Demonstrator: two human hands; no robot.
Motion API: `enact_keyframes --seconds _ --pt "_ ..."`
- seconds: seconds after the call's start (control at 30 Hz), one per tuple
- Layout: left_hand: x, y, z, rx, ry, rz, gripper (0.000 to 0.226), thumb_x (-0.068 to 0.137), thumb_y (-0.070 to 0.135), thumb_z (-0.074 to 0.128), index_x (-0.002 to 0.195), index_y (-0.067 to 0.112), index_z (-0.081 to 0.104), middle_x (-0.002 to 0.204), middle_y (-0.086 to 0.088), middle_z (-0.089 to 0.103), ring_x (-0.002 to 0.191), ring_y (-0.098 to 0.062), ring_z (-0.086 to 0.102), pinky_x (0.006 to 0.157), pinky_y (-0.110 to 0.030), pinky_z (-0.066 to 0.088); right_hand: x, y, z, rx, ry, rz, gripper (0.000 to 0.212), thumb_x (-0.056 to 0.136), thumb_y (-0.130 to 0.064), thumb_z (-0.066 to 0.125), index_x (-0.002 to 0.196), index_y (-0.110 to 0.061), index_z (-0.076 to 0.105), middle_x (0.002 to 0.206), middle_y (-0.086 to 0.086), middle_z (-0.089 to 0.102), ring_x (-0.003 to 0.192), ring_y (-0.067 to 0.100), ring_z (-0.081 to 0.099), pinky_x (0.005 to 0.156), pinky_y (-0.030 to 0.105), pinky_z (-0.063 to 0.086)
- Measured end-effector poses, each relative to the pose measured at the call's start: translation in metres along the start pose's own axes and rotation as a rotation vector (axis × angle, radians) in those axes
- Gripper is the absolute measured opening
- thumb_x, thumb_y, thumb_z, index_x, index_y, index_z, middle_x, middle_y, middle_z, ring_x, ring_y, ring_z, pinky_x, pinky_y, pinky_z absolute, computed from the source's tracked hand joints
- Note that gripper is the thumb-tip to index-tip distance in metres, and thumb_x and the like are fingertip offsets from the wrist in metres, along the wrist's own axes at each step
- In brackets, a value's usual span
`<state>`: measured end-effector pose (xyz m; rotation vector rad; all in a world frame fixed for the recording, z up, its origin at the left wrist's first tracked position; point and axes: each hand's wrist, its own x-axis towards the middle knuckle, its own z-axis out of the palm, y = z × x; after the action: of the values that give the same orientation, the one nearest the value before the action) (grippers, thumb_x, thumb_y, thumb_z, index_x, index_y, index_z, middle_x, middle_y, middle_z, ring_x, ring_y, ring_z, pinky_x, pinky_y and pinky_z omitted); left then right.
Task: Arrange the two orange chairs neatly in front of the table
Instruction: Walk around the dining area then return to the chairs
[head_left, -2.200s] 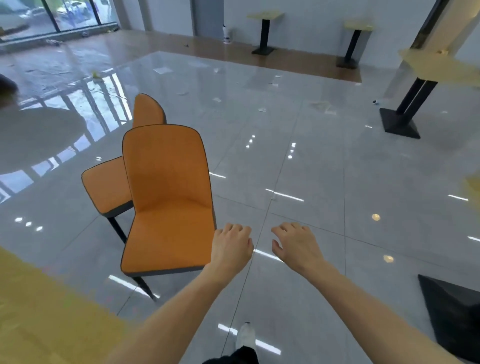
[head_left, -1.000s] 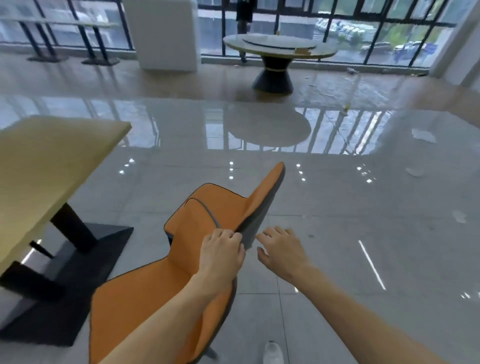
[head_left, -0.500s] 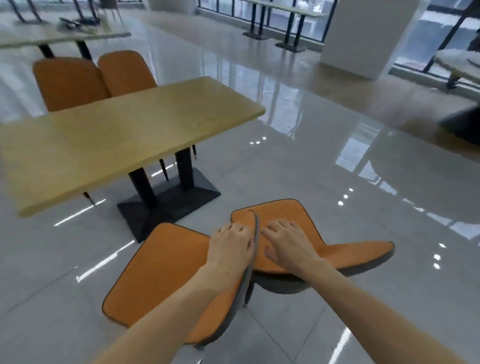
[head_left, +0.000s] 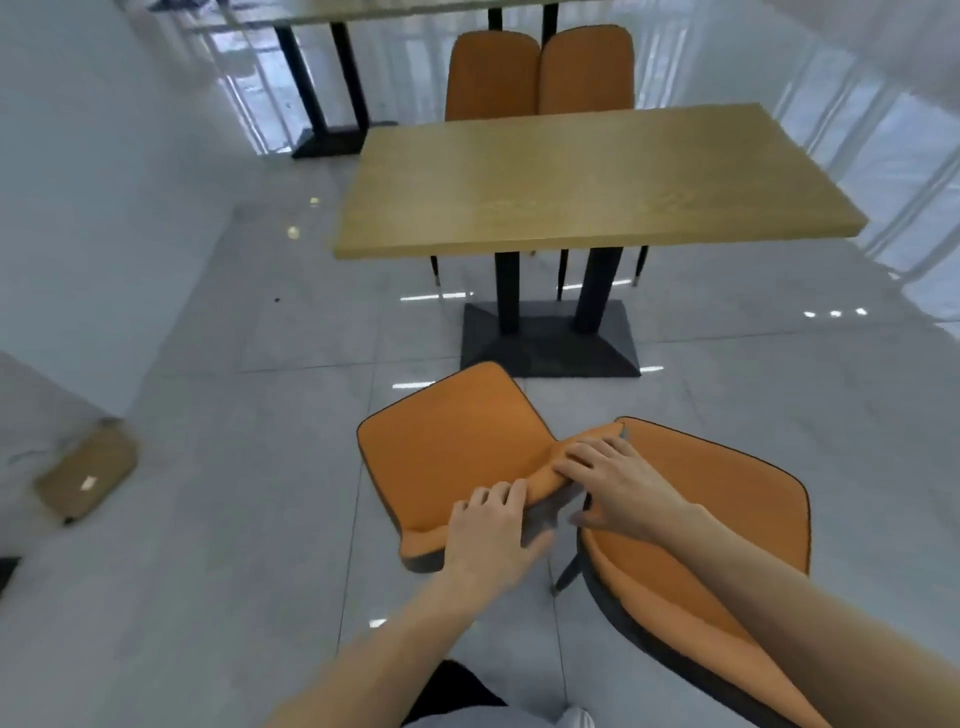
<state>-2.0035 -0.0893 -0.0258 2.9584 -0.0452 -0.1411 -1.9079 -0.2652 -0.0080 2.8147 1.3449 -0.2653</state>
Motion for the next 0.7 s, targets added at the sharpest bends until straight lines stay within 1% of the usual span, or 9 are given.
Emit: enact_keyframes --seconds 0.07,0.17,0.2,0.23,0.3,0.33,0.43,0.57,0.7 --pt "0.000 0.003 0.007 0.029 -0.014 -0.089 0.060 0.063 0.057 0.076 0.107 0.018 0.062 0.092 -0.002 0.072 0.079 -0.025 0.069 0.061 -0.036 0.054 0.008 0.011 0.005 0.013 -0.023 -0.030 0.060 0.078 -0.046 0.066 0.130 -0.024 0.047 0.135 0.003 0.050 0.129 0.024 0.041 0.109 0.042 0.028" --pt "0.001 -0.003 0.012 0.005 -0.021 -0.201 0.061 0.077 0.053 0.068 0.125 0.019 0.052 0.110 -0.003 0.067 0.097 -0.026 0.064 0.077 -0.038 0.051 0.020 0.021 0.012 0.037 -0.039 -0.040 0.059 0.076 -0.044 0.069 0.127 -0.022 0.050 0.130 0.001 0.056 0.124 0.023 0.046 0.106 0.042 0.031" --pt "0.003 -0.006 0.015 0.011 -0.010 -0.211 0.059 0.078 0.052 0.068 0.124 0.020 0.052 0.107 -0.002 0.067 0.095 -0.025 0.064 0.075 -0.037 0.051 0.023 0.022 0.014 0.030 -0.028 -0.032 0.054 0.073 -0.041 0.071 0.120 -0.021 0.055 0.122 0.000 0.060 0.118 0.023 0.052 0.101 0.040 0.035" --pt "0.004 -0.009 0.016 0.008 0.001 -0.212 0.056 0.075 0.052 0.070 0.119 0.020 0.055 0.099 -0.001 0.069 0.086 -0.024 0.066 0.068 -0.035 0.053 0.025 0.023 0.017 0.011 -0.008 -0.013 0.046 0.068 -0.038 0.075 0.108 -0.020 0.059 0.109 0.000 0.065 0.108 0.023 0.058 0.094 0.039 0.040" --pt "0.005 -0.011 0.019 0.024 0.004 -0.182 0.048 0.064 0.050 0.078 0.100 0.021 0.063 0.075 0.002 0.069 0.062 -0.019 0.066 0.048 -0.029 0.054 0.027 0.022 0.023 0.012 0.030 0.050 0.036 0.056 -0.028 0.082 0.082 -0.017 0.061 0.084 0.001 0.069 0.086 0.024 0.065 0.080 0.038 0.047" --pt "0.006 -0.013 0.023 0.047 0.035 -0.158 0.044 0.059 0.048 0.081 0.091 0.022 0.065 0.065 0.004 0.067 0.053 -0.016 0.064 0.041 -0.026 0.051 0.028 0.021 0.026 0.022 0.039 0.065 0.035 0.051 -0.023 0.084 0.075 -0.016 0.060 0.077 0.001 0.069 0.079 0.025 0.066 0.077 0.038 0.048" --pt "0.009 -0.016 0.027 0.079 0.113 -0.120 0.038 0.049 0.038 0.085 0.079 0.023 0.066 0.054 0.007 0.061 0.043 -0.013 0.058 0.035 -0.021 0.045 0.031 0.023 0.036 0.025 0.109 0.060 0.030 0.048 -0.013 0.083 0.067 -0.016 0.060 0.066 0.002 0.069 0.068 0.025 0.066 0.075 0.038 0.053" --pt "0.018 -0.022 0.027 0.116 0.176 -0.092 0.039 0.044 0.037 0.088 0.076 0.023 0.069 0.051 0.008 0.061 0.042 -0.011 0.057 0.035 -0.018 0.042 0.041 0.030 0.043 0.007 0.158 0.044 0.024 0.054 -0.009 0.078 0.062 -0.018 0.057 0.059 -0.001 0.066 0.060 0.022 0.062 0.073 0.034 0.051" --pt "0.043 -0.029 0.022 0.127 0.207 -0.070 0.037 0.047 0.036 0.087 0.076 0.023 0.068 0.051 0.008 0.060 0.042 -0.010 0.056 0.034 -0.018 0.038 0.057 0.043 0.043 -0.006 0.199 0.102 0.022 0.054 -0.005 0.073 0.061 -0.018 0.057 0.057 -0.001 0.065 0.060 0.023 0.061 0.070 0.034 0.047"
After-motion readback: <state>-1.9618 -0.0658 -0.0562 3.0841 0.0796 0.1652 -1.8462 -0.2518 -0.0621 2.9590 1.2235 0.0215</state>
